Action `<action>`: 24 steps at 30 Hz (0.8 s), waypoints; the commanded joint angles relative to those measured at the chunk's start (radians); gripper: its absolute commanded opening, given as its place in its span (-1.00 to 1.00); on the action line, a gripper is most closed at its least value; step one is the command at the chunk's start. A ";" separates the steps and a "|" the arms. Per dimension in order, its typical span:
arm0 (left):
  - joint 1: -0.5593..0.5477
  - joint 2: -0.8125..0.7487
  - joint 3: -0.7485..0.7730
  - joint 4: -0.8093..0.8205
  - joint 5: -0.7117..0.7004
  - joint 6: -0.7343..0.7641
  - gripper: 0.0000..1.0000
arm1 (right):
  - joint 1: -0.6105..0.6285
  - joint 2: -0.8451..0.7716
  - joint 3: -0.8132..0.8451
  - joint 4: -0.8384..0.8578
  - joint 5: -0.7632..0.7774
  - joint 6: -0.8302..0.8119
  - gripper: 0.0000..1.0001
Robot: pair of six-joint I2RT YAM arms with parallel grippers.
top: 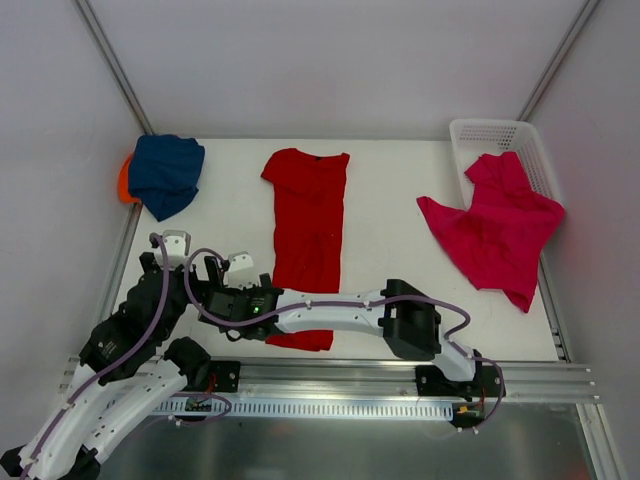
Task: Fold and stack the t-shirts
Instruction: Rotate the tshirt 90 degrees
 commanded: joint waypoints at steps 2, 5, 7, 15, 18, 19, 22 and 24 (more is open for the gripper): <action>-0.019 -0.112 0.021 0.138 0.030 -0.058 0.98 | 0.004 -0.007 -0.071 -0.004 -0.071 -0.025 0.67; -0.019 -0.196 0.009 0.140 -0.006 -0.077 0.98 | 0.006 -0.018 -0.114 0.006 -0.067 0.006 0.66; -0.021 -0.224 0.005 0.140 -0.022 -0.080 0.98 | 0.004 -0.018 -0.151 0.006 -0.065 0.032 0.66; -0.021 -0.251 0.015 0.137 -0.045 -0.084 0.98 | 0.001 0.005 -0.190 0.002 -0.061 0.072 0.61; -0.021 -0.330 -0.002 0.138 -0.083 -0.095 0.98 | -0.011 -0.006 -0.229 0.001 -0.055 0.086 0.61; -0.021 -0.374 -0.006 0.138 -0.088 -0.097 0.98 | -0.014 -0.012 -0.241 0.002 -0.050 0.089 0.61; -0.021 -0.373 -0.008 0.138 -0.088 -0.101 0.98 | -0.020 -0.014 -0.244 0.002 -0.050 0.087 0.61; -0.021 -0.357 -0.003 0.137 -0.079 -0.095 0.98 | -0.020 -0.008 -0.241 0.004 -0.053 0.086 0.59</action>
